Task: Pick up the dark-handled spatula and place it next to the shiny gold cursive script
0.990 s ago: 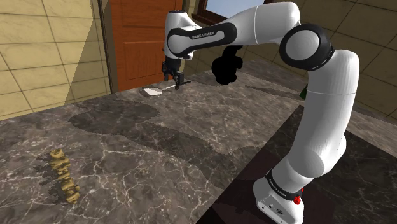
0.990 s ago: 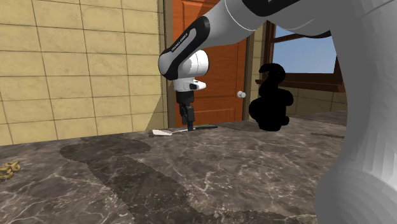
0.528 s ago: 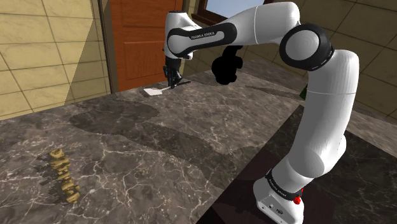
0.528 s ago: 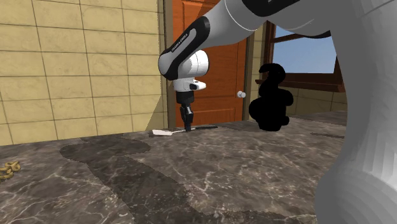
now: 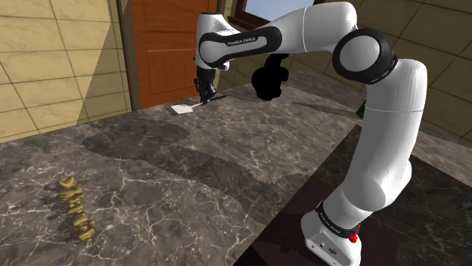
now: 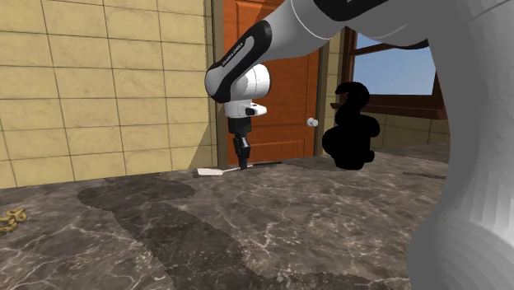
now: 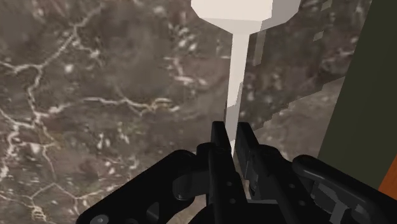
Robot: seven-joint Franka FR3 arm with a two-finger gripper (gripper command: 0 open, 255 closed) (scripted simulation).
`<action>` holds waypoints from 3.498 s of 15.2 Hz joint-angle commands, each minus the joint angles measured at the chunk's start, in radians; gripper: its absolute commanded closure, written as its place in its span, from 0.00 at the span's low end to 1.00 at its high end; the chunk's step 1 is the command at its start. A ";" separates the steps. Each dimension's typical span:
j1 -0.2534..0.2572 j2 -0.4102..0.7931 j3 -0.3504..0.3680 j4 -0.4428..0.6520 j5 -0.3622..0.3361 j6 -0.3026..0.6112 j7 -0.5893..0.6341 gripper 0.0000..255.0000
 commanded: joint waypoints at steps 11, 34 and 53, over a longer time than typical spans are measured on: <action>0.001 -0.041 0.011 0.097 0.023 -0.134 -0.022 1.00; 0.196 -0.140 0.117 0.051 0.036 -0.213 0.271 1.00; 0.331 -0.069 0.159 0.005 -0.011 -0.124 0.472 1.00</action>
